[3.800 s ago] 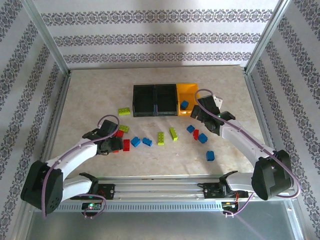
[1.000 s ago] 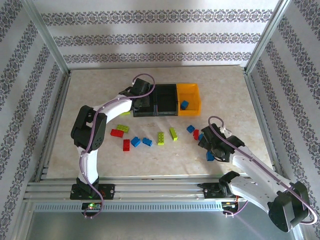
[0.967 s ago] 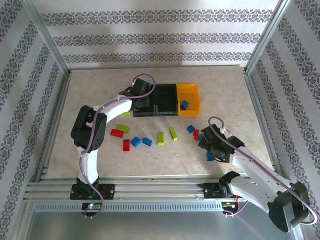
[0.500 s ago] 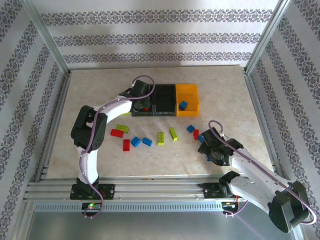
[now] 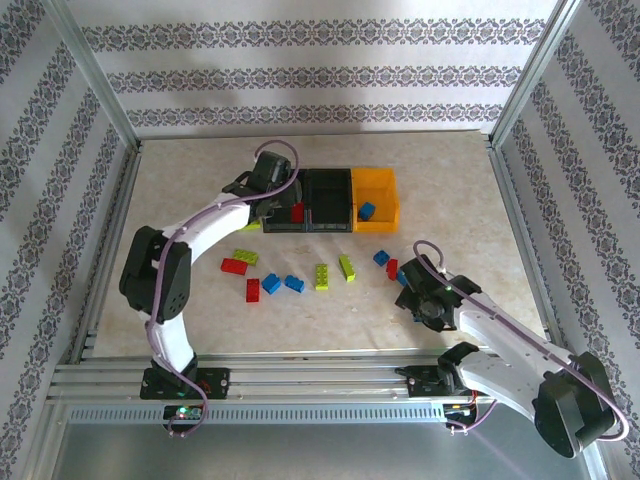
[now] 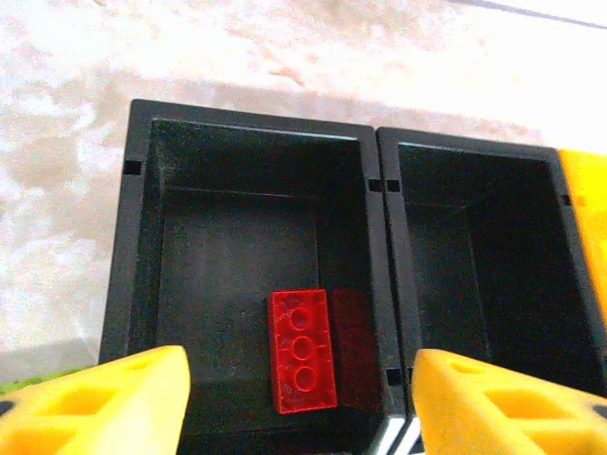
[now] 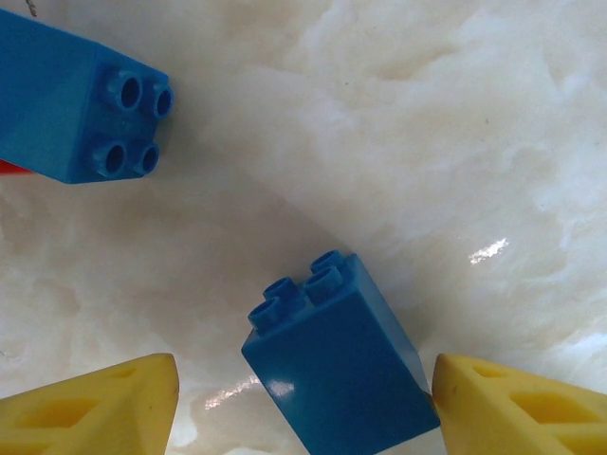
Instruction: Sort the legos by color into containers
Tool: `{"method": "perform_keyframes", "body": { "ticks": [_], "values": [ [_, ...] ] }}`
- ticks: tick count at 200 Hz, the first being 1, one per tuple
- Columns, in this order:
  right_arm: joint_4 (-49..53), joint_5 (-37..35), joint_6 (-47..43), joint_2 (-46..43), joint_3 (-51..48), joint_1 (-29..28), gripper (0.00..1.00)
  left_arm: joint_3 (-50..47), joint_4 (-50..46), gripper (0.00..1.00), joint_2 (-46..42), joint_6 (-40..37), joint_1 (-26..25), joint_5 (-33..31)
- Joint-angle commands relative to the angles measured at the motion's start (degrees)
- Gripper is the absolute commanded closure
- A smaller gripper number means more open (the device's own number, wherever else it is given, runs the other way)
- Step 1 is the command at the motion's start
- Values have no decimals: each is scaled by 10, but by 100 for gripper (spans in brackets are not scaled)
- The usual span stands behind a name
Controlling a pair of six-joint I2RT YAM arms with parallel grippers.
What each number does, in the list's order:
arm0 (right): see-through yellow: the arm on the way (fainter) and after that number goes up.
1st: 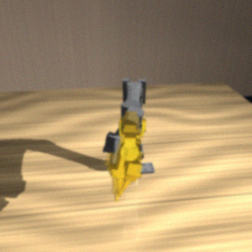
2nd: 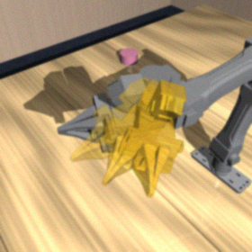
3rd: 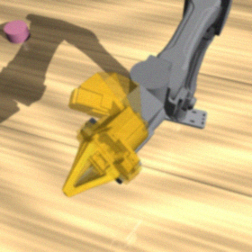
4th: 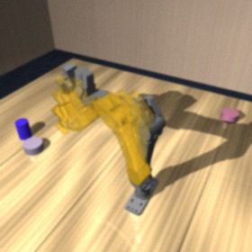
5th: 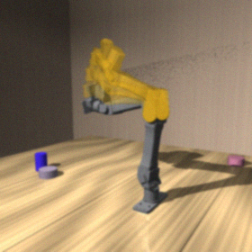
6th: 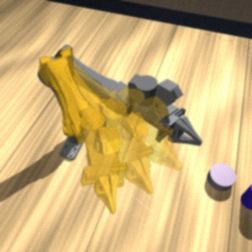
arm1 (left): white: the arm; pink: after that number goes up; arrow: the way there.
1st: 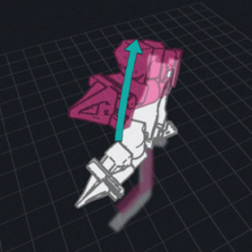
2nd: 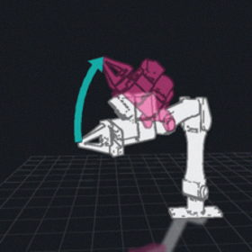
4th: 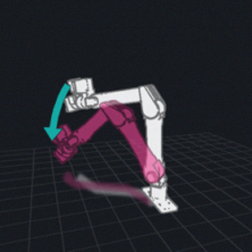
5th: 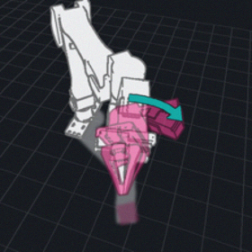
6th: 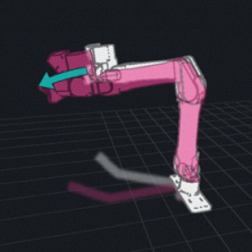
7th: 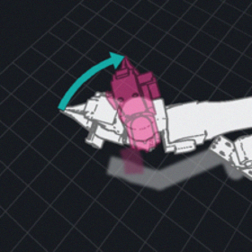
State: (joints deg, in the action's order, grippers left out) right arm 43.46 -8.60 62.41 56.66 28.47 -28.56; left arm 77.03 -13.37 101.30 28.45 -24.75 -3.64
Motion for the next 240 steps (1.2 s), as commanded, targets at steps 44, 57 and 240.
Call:
{"method": "perform_keyframes", "body": {
  "ticks": [44,57,240],
  "values": [
    [-22,8,-33,38,10,18,31,-74,39,13,-85,-5,-4,-24],
    [-30,13,-34,42,11,18,33,-89,46,8,-98,-3,-4,-29],
    [-100,23,-55,201,72,-2,64,-206,31,0,-198,24,30,-83]
  ]
}}
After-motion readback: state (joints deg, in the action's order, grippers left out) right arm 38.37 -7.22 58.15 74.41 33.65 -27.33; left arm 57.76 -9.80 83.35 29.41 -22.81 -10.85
